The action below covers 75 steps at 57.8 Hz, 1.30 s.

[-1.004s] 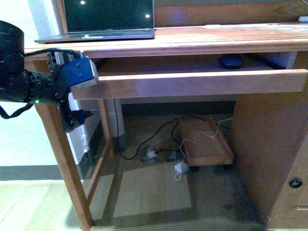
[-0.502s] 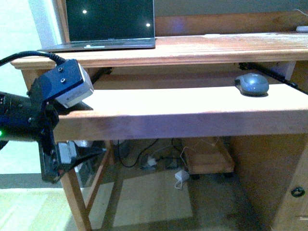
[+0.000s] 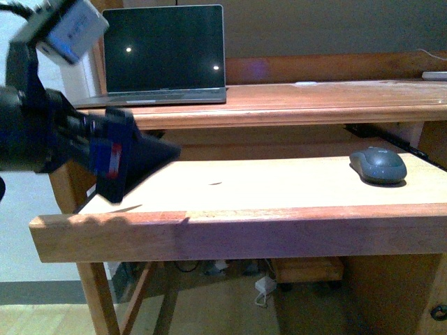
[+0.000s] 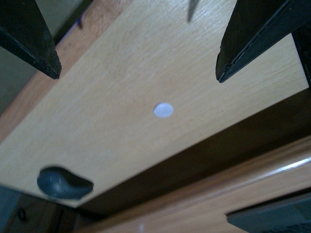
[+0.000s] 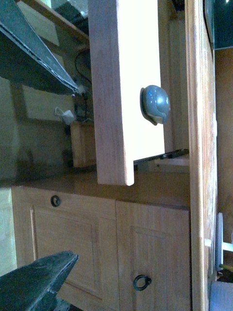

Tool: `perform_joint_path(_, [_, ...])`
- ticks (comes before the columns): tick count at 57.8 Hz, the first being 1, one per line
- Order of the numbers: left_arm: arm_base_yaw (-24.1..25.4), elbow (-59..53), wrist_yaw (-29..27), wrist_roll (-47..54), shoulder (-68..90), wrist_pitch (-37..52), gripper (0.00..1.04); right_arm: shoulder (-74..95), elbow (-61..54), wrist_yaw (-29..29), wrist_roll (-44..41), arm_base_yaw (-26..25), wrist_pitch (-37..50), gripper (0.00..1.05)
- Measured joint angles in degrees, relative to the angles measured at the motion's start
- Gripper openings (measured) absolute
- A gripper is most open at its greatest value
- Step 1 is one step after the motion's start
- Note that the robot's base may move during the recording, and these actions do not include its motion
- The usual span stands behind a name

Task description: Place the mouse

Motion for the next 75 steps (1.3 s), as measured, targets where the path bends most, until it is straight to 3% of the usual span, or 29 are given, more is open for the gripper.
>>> perform_joint_path(9, [-0.72, -0.07, -7.61, -15.37, -5.90, -0.07, 0.97, 0.00, 0.00, 0.00, 0.00, 0.00, 0.00, 0.97])
perform_joint_path(13, [-0.76, -1.38, -13.81, -20.22, -10.32, -1.86, 0.97, 0.00, 0.00, 0.00, 0.00, 0.00, 0.00, 0.97])
perform_joint_path(26, [-2.67, -11.58, -31.52, -25.57, -28.57, -11.37, 0.97, 0.00, 0.00, 0.00, 0.00, 0.00, 0.00, 0.97])
perform_joint_path(45, [-9.99, -22.32, -49.64, -35.28, -62.53, -34.38, 0.97, 0.00, 0.00, 0.02, 0.00, 0.00, 0.00, 0.97])
perform_joint_path(47, [-10.12, -25.18, -52.24, -32.30, -66.12, -31.43, 0.92, 0.00, 0.00, 0.02, 0.00, 0.00, 0.00, 0.97])
perform_joint_path(51, [-4.37, -32.83, -46.51, -22.23, -73.42, -23.17, 0.75, 0.00, 0.00, 0.00, 0.00, 0.00, 0.00, 0.97])
perform_joint_path(56, [6.29, -39.04, -35.32, -16.87, -77.68, -21.77, 0.57, 0.00, 0.00, -0.02, 0.00, 0.00, 0.00, 0.97])
perform_joint_path(59, [9.75, -41.86, -33.99, -15.56, -79.06, -21.00, 0.47, 0.00, 0.00, 0.00, 0.00, 0.00, 0.00, 0.97])
perform_joint_path(72, [11.08, -48.65, -32.89, -13.90, -83.87, -19.37, 0.08, 0.00, 0.00, 0.00, 0.00, 0.00, 0.00, 0.97])
perform_joint_path(75, [11.10, -48.94, -32.85, -13.86, -84.15, -19.37, 0.03, 0.00, 0.00, 0.00, 0.00, 0.00, 0.00, 0.97])
